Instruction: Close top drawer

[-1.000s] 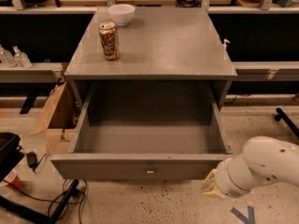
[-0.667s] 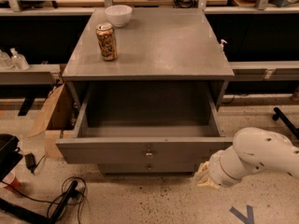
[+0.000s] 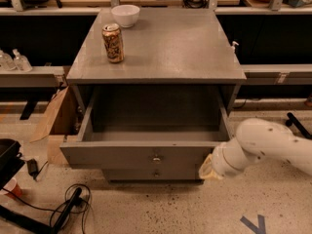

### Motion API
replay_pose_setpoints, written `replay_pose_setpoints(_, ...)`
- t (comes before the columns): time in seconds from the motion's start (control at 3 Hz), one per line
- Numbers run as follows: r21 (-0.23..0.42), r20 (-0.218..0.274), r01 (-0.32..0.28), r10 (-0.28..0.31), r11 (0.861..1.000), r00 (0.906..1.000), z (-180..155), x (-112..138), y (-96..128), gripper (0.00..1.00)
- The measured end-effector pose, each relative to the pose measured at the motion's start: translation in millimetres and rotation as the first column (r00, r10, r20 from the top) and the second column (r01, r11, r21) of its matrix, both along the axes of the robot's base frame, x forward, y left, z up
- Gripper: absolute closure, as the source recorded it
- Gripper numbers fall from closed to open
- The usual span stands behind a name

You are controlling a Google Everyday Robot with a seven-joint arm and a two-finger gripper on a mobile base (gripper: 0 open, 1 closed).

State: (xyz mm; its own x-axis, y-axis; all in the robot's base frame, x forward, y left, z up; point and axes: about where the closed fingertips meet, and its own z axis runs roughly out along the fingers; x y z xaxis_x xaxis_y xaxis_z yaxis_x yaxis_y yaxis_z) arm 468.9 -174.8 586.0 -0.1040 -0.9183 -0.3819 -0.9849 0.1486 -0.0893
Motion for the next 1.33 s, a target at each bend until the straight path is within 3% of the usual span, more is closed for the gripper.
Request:
replay_pose_setpoints(0.67,0.008,0.018,-0.046,0.046,0.999,0.9988,-5,54,7,1.0)
replay_pose_setpoints(1.0,0.019,0.019,-0.091,0.09,0.996,0.9957,-17,114,15,1.0)
replay_pose_setpoints(1.33,0.019,0.019,-0.091,0.091,0.996,0.9957,-17,113,15,1.0)
